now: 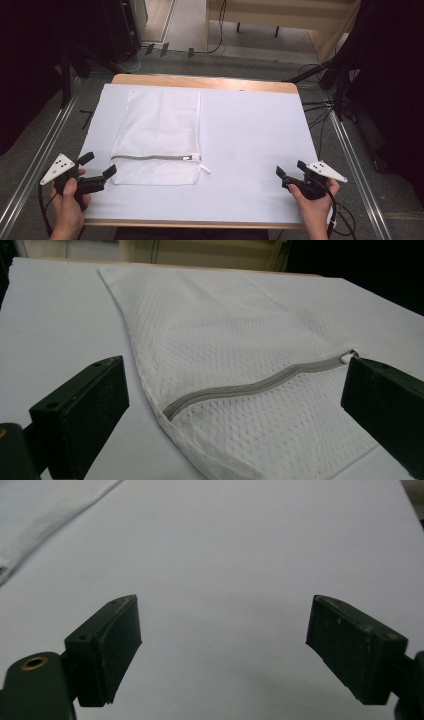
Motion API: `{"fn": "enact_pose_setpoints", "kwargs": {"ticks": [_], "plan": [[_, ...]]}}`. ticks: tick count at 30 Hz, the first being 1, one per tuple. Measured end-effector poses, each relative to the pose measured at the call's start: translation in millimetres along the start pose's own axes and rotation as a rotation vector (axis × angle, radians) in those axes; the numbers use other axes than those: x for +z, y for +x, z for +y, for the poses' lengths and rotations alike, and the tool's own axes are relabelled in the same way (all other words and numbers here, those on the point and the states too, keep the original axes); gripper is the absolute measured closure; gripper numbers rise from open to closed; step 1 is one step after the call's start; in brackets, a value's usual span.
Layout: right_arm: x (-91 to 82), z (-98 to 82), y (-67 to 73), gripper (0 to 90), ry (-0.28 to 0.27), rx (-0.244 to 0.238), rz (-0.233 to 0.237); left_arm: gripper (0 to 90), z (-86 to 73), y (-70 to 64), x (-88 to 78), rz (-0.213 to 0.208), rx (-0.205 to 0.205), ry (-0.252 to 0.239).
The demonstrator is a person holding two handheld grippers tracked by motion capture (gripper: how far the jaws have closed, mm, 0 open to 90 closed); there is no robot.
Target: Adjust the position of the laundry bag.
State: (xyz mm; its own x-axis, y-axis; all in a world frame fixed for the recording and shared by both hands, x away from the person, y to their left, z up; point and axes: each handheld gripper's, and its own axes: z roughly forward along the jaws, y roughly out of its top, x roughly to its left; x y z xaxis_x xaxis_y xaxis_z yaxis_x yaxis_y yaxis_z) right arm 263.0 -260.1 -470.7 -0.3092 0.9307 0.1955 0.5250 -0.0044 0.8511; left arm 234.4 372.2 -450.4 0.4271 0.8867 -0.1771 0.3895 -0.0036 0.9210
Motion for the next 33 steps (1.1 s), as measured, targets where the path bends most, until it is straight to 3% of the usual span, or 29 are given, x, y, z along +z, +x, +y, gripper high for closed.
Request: {"fn": "enact_pose_setpoints", "kwargs": {"ticks": [4, 5, 7, 8, 10, 11, 15, 16, 17, 18, 19, 20, 23, 25, 29, 33], "plan": [[7.9, 5.4, 15.9, 23.7, 0.011, 0.005, 0.03, 0.0, 0.7, 0.0, -1.3, 0.004, -0.004, -0.013], [18.5, 10.9, 32.6, 26.4, 0.025, -0.005, 0.068, 0.0, 1.2, 1.2, -2.2, 0.005, -0.009, -0.013], [27.4, 16.4, 47.7, 29.7, 0.031, -0.021, 0.09, 0.0, 1.4, 2.0, -2.5, 0.005, -0.011, -0.012], [27.4, 16.4, 47.7, 29.7, 0.031, -0.021, 0.09, 0.0, 1.5, 2.2, -2.6, 0.002, -0.017, -0.012], [38.9, 23.7, 68.8, 34.2, 0.041, -0.052, 0.099, 0.0, 1.9, 1.9, -3.1, -0.005, -0.026, -0.014], [47.8, 27.5, 85.7, 37.0, 0.048, -0.079, 0.122, 0.0, 2.5, 1.4, -3.7, -0.006, -0.025, -0.014], [73.7, 33.1, 124.6, 39.5, 0.108, -0.132, 0.142, 0.0, 1.7, 0.7, -1.9, -0.009, -0.013, -0.002], [73.7, 33.1, 124.6, 39.5, 0.108, -0.132, 0.142, 0.0, 1.7, 0.7, -1.9, -0.009, -0.013, -0.002], [80.7, 34.6, 133.1, 40.7, 0.122, -0.133, 0.145, 0.0, 1.3, 0.8, -1.3, -0.006, -0.008, 0.006], [95.8, 37.8, 150.1, 43.7, 0.149, -0.111, 0.168, 0.0, 0.5, 0.3, -0.6, -0.008, -0.013, 0.012], [95.8, 37.8, 150.1, 43.7, 0.149, -0.111, 0.168, 0.0, 0.5, 0.3, -0.6, -0.008, -0.013, 0.012], [108.3, 40.4, 162.4, 46.5, 0.155, -0.103, 0.214, 0.0, 2.0, -0.1, -0.5, -0.015, -0.044, 0.011], [123.8, 43.7, 177.4, 50.2, 0.164, -0.109, 0.228, 0.0, 9.5, -2.2, -2.4, 0.001, -0.086, 0.02], [133.7, 46.4, 185.1, 50.1, 0.178, -0.119, 0.218, 0.0, 12.9, -5.4, -2.8, 0.006, -0.08, 0.034], [150.4, 48.5, 198.3, 48.8, 0.218, -0.149, 0.176, 0.0, 13.9, -9.1, -1.5, -0.05, -0.077, 0.043], [161.3, 50.1, 205.0, 52.8, 0.233, -0.13, 0.18, 0.2, 14.3, -9.6, -1.3, -0.092, -0.069, 0.027]]}}
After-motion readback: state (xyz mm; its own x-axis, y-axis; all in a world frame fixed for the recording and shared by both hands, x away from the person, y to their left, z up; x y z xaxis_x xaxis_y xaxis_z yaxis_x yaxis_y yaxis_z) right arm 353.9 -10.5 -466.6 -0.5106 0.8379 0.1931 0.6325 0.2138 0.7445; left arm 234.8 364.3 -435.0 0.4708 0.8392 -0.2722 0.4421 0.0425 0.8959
